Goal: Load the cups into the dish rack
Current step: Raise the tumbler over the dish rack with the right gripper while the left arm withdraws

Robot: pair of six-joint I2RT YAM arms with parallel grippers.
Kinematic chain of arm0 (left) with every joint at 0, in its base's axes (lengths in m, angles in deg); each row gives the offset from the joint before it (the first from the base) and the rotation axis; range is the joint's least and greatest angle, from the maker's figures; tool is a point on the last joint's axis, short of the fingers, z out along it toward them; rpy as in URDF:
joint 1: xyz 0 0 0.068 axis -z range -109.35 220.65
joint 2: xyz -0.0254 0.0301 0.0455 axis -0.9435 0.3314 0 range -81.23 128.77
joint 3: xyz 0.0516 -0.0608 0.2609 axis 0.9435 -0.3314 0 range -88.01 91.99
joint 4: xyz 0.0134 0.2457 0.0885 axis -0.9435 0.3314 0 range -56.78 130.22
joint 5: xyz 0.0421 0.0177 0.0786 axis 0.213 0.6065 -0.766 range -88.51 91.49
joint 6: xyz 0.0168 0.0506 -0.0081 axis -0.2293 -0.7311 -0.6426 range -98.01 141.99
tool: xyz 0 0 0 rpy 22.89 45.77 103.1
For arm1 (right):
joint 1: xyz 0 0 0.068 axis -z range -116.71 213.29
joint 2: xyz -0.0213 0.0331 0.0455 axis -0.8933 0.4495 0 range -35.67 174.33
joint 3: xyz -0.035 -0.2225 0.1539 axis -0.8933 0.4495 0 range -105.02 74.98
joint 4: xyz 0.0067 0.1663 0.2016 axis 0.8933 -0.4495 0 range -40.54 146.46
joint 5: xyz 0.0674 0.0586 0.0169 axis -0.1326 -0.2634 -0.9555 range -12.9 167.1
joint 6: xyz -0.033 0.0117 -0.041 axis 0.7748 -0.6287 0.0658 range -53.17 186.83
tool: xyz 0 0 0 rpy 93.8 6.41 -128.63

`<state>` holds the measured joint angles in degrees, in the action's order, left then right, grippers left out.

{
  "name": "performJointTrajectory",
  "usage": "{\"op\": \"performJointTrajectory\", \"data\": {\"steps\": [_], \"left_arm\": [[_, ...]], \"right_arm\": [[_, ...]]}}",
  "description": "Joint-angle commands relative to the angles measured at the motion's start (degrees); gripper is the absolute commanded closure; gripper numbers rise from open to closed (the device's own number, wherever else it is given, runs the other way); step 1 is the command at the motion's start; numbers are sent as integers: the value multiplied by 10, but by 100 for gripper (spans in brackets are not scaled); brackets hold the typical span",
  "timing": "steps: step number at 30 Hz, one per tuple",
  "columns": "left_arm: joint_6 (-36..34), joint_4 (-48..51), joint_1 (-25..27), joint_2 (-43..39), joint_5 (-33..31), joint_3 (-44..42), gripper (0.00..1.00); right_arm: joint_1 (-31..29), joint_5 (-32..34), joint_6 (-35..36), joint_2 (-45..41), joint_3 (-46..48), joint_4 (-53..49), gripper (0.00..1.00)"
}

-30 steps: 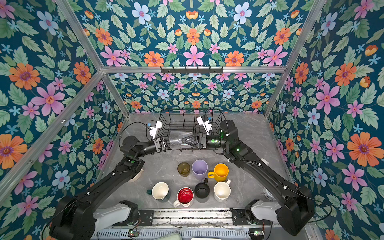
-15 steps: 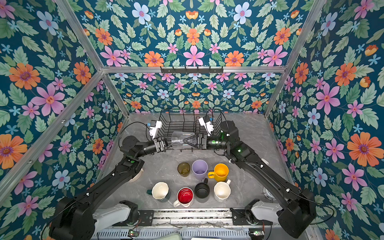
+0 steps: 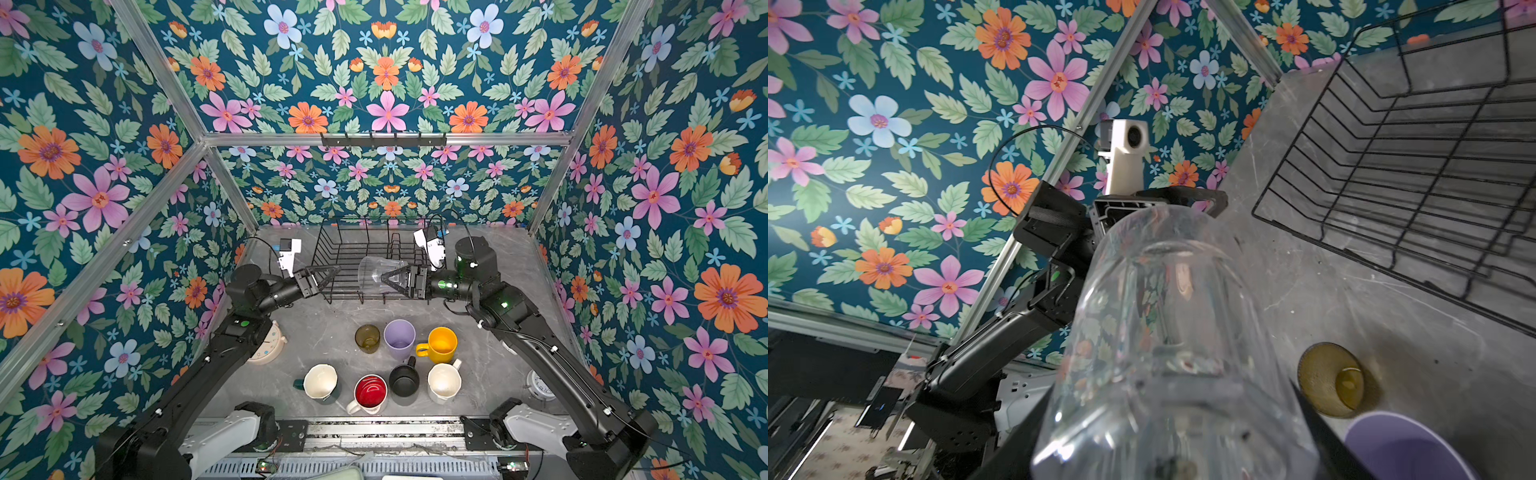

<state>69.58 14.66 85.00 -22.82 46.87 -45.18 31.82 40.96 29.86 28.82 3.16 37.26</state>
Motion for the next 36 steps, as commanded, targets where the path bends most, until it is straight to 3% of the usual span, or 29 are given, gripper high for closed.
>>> {"op": "performJointTrajectory", "data": {"steps": [1, 5, 9, 14, 36], "left_arm": [[-89, 110, -7, -23, -86, 20, 15], [-155, 213, -8, -58, -209, 45, 9], [-167, 244, -8, -95, -283, 35, 5], [-164, 253, -9, -125, -311, 9, 3], [-200, 331, -9, -277, -437, -38, 1]], "right_arm": [[16, 37, 43, 1, -20, -63, 89], [50, 60, 78, 22, -52, -108, 89], [60, 112, 127, 66, -102, -159, 89], [66, 167, 175, 131, -172, -213, 89], [101, 268, 259, 413, -423, -294, 92]]}}
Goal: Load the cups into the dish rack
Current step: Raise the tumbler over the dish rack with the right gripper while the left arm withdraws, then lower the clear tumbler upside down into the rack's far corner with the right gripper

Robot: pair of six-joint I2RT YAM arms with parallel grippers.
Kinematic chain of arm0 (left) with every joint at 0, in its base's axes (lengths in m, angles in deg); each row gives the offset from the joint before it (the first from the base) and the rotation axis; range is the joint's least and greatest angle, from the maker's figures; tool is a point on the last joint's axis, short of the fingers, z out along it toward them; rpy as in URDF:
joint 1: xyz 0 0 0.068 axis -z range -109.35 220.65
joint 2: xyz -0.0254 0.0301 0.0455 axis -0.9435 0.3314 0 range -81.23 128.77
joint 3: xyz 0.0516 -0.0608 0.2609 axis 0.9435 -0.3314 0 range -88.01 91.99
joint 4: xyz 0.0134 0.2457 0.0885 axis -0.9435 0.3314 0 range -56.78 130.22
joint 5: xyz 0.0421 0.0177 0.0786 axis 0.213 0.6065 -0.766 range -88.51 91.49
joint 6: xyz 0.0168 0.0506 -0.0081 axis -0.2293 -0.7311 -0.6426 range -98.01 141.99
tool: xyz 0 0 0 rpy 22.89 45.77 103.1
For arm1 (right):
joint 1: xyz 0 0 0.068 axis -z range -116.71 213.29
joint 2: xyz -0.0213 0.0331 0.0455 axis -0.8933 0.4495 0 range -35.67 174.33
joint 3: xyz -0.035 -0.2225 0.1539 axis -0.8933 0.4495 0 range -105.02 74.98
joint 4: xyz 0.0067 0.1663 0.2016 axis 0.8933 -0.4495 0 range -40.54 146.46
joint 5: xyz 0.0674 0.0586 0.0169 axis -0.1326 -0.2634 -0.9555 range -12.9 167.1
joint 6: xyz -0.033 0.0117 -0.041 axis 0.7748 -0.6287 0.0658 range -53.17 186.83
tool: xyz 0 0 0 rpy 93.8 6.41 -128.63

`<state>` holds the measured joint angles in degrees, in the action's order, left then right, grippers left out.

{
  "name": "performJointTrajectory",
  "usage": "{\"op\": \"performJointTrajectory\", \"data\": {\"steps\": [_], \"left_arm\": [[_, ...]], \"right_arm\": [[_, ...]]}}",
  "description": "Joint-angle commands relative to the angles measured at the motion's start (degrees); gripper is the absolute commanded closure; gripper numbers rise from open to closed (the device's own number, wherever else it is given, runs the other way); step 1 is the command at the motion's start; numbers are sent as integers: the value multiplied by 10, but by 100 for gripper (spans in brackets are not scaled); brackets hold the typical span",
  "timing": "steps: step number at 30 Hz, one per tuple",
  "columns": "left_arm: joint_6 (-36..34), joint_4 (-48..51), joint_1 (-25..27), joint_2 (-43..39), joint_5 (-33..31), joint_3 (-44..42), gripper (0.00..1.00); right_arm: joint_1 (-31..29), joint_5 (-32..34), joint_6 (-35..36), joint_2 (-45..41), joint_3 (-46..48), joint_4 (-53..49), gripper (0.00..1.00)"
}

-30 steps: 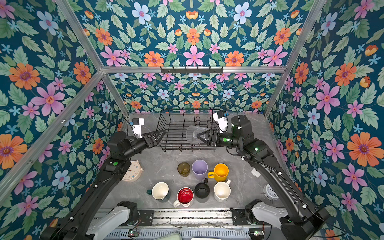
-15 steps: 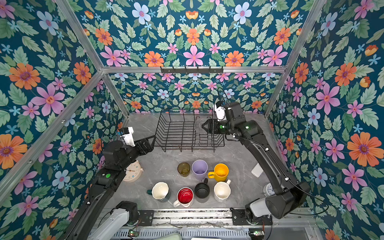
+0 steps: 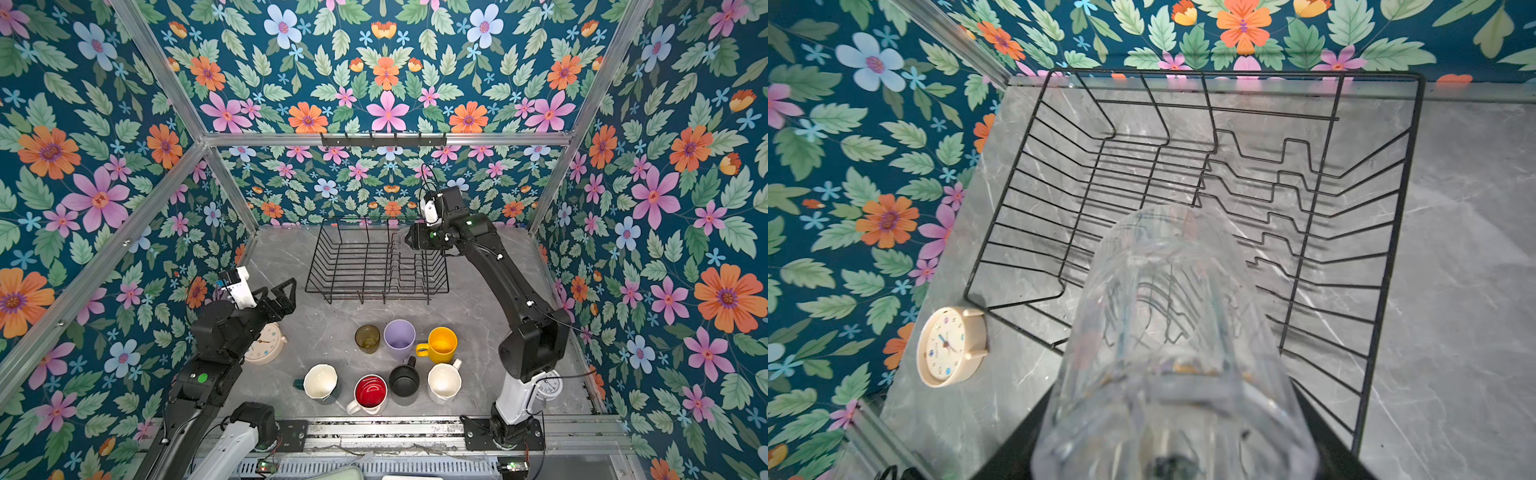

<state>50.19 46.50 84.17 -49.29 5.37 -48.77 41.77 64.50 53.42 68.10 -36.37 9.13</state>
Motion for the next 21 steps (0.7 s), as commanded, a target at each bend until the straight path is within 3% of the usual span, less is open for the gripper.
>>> {"op": "performJointTrajectory", "data": {"steps": [1, 16, 21], "left_arm": [[-6, 19, -1, -19, -26, -3, 1], [30, 105, -1, -92, -44, 1, 1], [32, 131, -1, -106, -50, 9, 1]], "right_arm": [[1, 41, 28, 36, -44, -21, 92], [17, 136, 74, 232, -255, -90, 93], [20, 138, 78, 300, -344, -119, 93]]}}
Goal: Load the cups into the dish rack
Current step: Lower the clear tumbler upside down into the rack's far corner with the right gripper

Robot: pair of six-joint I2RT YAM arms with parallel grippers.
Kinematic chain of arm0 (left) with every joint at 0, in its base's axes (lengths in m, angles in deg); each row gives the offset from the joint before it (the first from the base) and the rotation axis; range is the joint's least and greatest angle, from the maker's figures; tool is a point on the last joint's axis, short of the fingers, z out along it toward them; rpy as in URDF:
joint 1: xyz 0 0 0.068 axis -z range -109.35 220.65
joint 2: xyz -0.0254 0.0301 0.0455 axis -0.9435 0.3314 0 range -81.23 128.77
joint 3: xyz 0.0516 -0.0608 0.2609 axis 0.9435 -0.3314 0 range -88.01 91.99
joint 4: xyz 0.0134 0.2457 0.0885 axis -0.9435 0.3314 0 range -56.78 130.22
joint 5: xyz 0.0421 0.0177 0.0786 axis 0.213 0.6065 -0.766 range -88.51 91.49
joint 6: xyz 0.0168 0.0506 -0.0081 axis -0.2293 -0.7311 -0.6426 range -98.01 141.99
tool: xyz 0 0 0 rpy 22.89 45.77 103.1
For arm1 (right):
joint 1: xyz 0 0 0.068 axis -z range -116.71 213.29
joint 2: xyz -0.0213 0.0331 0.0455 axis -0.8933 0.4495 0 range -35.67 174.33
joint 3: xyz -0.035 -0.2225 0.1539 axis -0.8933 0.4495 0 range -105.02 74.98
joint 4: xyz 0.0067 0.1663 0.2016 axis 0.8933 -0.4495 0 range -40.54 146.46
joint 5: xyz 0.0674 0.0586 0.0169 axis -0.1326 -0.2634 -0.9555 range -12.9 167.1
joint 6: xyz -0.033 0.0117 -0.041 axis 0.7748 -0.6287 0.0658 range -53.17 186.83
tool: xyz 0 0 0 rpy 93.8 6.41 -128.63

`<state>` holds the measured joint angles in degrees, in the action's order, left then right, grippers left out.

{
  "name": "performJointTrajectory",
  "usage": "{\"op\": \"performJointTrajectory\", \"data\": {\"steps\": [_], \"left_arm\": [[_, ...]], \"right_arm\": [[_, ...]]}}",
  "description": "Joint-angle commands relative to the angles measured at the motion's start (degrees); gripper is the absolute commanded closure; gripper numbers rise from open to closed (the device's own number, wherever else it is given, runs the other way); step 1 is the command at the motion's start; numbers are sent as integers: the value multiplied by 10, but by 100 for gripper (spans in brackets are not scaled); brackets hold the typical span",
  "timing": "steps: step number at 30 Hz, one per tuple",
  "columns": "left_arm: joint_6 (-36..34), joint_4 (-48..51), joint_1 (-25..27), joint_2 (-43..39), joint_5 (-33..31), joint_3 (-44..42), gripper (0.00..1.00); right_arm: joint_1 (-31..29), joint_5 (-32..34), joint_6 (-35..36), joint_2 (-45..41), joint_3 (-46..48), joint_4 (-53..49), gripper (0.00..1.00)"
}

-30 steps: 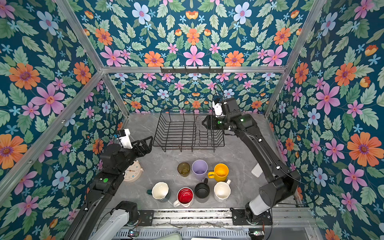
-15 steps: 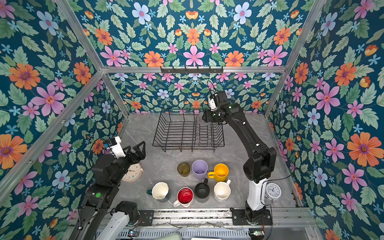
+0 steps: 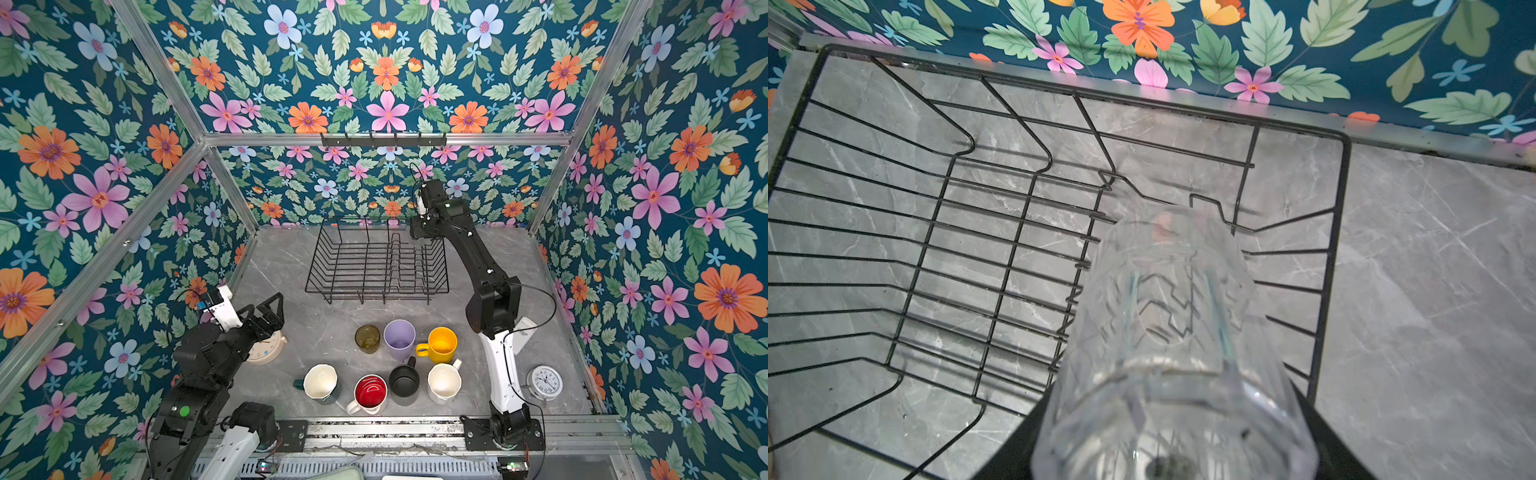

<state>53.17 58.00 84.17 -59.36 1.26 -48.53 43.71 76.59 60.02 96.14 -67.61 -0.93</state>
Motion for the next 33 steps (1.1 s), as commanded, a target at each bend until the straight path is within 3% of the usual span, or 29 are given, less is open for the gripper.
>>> {"op": "performJointTrajectory", "data": {"steps": [1, 5, 22, 25, 33], "left_arm": [[3, 19, -1, -8, -11, 7, 1], [6, 27, -1, -14, -12, 8, 1], [11, 32, -1, -17, -11, 3, 1], [12, 33, -1, -17, -10, 2, 1], [17, 34, -1, -12, -7, 1, 1]], "right_arm": [[0, 18, 13, 33, -49, -24, 93], [3, 21, 14, 74, -93, -40, 93], [4, 30, 36, 124, -96, -26, 89], [4, 27, 36, 132, -97, -25, 83], [4, 30, 38, 150, -96, -27, 52]]}}
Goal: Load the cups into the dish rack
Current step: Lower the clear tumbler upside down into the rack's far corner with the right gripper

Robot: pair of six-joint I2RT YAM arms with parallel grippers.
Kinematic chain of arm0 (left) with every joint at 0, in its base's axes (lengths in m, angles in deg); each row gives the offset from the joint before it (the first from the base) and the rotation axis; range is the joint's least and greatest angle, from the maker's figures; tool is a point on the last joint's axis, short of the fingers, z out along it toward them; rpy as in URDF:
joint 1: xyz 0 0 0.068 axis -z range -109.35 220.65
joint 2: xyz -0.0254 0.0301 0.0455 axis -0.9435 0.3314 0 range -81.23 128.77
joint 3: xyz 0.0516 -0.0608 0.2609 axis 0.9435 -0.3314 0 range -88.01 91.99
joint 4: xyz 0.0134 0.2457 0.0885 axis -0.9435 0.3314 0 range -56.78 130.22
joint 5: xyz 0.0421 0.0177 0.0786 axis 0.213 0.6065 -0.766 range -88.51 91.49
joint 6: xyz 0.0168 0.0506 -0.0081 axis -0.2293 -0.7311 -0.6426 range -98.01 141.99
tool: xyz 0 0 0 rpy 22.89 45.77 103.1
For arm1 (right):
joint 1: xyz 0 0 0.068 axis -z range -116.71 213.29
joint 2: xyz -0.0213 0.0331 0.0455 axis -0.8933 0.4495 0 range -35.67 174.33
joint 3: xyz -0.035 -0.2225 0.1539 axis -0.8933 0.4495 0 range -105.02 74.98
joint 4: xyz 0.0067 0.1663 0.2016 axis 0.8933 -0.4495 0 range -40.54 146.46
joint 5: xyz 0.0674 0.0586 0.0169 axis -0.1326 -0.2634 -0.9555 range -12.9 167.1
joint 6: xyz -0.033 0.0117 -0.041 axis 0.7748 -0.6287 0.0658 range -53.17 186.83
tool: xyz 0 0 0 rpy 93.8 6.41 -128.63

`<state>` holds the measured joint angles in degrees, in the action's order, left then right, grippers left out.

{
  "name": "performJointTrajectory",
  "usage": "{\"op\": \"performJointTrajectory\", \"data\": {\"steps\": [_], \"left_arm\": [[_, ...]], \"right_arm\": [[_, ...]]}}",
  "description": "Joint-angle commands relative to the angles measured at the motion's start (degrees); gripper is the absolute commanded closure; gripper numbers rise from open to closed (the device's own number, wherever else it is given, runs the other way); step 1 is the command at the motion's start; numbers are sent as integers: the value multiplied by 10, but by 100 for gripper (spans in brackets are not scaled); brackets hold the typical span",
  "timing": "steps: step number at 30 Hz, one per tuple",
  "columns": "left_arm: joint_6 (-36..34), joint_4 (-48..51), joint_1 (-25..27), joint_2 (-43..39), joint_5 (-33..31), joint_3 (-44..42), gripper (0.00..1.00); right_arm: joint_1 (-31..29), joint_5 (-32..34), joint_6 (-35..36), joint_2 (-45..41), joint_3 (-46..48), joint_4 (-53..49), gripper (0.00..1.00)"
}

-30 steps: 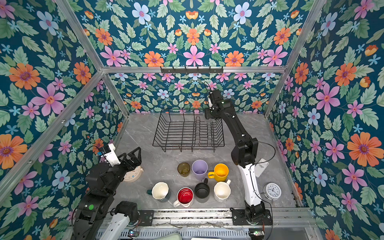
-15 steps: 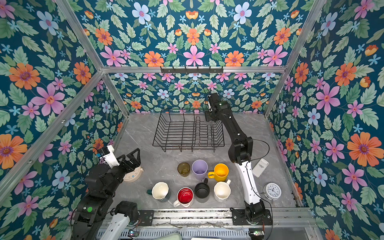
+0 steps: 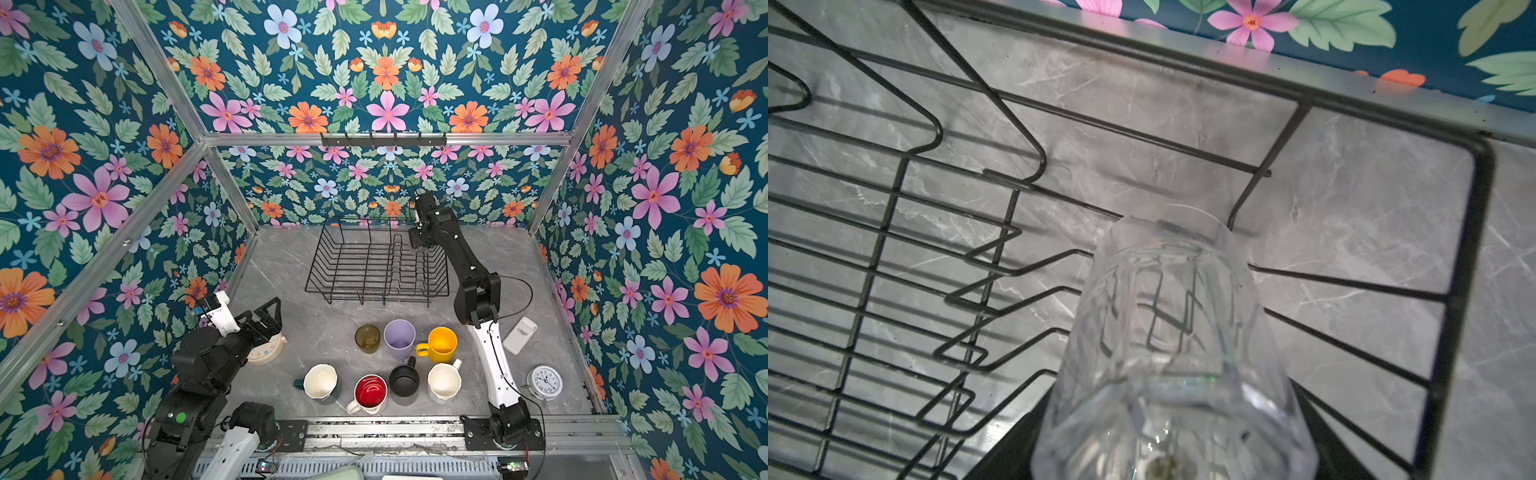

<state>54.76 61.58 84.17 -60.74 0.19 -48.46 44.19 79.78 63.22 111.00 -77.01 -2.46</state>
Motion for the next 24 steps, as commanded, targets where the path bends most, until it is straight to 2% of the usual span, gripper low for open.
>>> {"op": "performJointTrajectory", "data": {"steps": [1, 5, 8, 18, 24], "left_arm": [[3, -1, -1, 3, 4, 0, 1], [9, 1, -1, 2, 5, -3, 1], [13, 5, -1, 1, 4, -4, 1], [23, 32, -1, 4, 1, 5, 1], [25, 66, -1, 12, 16, 15, 2]], "right_arm": [[-1, -2, 6, 3, -2, -13, 46], [-1, -1, 10, 7, 0, -11, 26], [-1, -3, 13, 8, 1, -12, 16], [-1, -13, 7, -13, 7, -7, 12], [-1, -15, -6, -79, 55, 11, 12]]}}
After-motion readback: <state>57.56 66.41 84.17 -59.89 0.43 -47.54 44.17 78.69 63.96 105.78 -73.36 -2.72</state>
